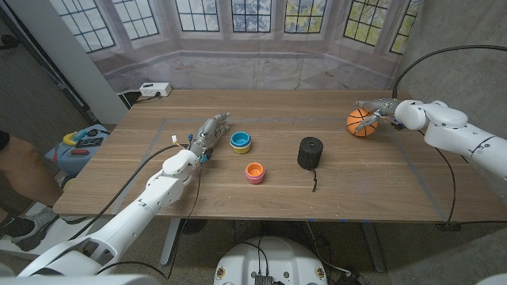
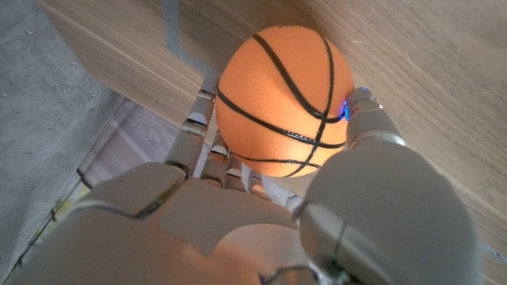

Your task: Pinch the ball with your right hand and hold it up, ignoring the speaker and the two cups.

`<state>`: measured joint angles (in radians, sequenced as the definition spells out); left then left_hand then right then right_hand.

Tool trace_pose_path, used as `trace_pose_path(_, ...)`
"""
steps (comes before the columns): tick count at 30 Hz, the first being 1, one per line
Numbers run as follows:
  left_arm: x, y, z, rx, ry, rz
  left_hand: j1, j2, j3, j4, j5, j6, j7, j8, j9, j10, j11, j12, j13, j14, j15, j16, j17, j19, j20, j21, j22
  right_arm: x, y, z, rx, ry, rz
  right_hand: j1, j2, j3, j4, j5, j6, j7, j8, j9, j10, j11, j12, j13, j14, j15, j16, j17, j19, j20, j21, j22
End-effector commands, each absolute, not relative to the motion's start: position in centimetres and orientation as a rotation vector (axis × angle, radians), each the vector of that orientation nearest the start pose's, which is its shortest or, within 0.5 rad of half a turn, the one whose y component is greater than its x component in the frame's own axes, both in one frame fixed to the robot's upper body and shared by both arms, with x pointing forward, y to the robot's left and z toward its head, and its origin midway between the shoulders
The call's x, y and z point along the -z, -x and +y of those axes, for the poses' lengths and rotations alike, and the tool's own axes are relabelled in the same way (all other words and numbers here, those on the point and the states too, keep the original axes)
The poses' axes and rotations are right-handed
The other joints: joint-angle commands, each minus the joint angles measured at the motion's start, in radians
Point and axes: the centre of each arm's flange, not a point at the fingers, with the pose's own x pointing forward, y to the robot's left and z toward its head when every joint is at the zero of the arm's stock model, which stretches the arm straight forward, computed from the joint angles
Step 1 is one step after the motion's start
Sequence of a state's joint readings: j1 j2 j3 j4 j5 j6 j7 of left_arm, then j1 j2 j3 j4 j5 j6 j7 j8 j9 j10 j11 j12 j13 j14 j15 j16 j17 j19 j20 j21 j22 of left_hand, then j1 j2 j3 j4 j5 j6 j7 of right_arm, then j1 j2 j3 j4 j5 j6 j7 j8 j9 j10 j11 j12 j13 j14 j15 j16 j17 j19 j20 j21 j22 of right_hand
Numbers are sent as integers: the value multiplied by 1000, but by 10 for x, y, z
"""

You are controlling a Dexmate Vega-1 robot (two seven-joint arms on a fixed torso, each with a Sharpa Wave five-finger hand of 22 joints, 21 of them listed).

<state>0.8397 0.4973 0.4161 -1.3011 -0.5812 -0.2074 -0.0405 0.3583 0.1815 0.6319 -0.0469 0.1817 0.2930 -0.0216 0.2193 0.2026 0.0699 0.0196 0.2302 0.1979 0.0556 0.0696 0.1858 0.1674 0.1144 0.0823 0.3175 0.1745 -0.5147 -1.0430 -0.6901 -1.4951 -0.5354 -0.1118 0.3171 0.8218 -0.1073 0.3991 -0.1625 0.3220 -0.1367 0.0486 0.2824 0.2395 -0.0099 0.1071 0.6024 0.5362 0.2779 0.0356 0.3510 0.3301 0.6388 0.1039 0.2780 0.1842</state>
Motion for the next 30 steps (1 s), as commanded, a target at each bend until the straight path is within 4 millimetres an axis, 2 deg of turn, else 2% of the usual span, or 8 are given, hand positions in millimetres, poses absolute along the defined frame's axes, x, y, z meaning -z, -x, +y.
trace_pose_path(1, 52, -660, 258, 253, -44, -497, -1, -9, 9, 0, 5, 2, -3, -4, 2, 9, -3, 4, 1, 7, 4, 0, 3, 12, 0, -5, 4, -59, -639, -398, 45, 1738, -218, 35, -2, 12, -3, 15, 59, 13, 19, 3, 49, -12, 48, 29, 57, -27, 15, 13, 42, -32, 13, 5)
trace_pose_path(9, 54, -657, 257, 249, -48, -495, -1, -9, 10, -1, 5, 4, -6, -5, 2, 11, -2, 4, 2, 8, 3, -1, 3, 13, 0, -7, 4, -51, -640, -400, 37, 1731, -220, 43, -4, 12, 1, 22, 102, 22, 30, 3, 67, -18, 72, 45, 82, -39, 19, 21, 54, -45, 15, 5)
trace_pose_path(20, 57, -656, 255, 246, -43, -493, -2, -9, 12, -2, 5, 5, -5, -7, 3, 11, -4, 3, 2, 9, 3, -2, 3, 15, 1, -10, 4, -55, -636, -402, 48, 1724, -223, 50, -8, 11, 1, 27, 128, 20, 35, 3, 79, -18, 90, 58, 91, -44, 18, 26, 58, -49, 14, 5)
trace_pose_path(25, 58, -655, 255, 243, -42, -493, -2, -9, 12, -3, 5, 6, -5, -7, 3, 12, -4, 3, 2, 9, 3, -3, 3, 15, 1, -12, 4, -57, -635, -402, 63, 1723, -250, 72, -9, 16, -3, 33, 160, 16, 42, 3, 105, -34, 114, 70, 114, -59, 21, 31, 64, -54, 15, 5)
trace_pose_path(30, 59, -655, 254, 243, -42, -490, -3, -9, 12, -2, 5, 6, -5, -7, 3, 12, -5, 2, 2, 9, 3, -3, 3, 15, 2, -13, 4, -56, -635, -401, 59, 1719, -251, 78, -13, 16, -3, 37, 184, 15, 48, 3, 115, -36, 126, 78, 128, -65, 22, 34, 70, -58, 15, 5)
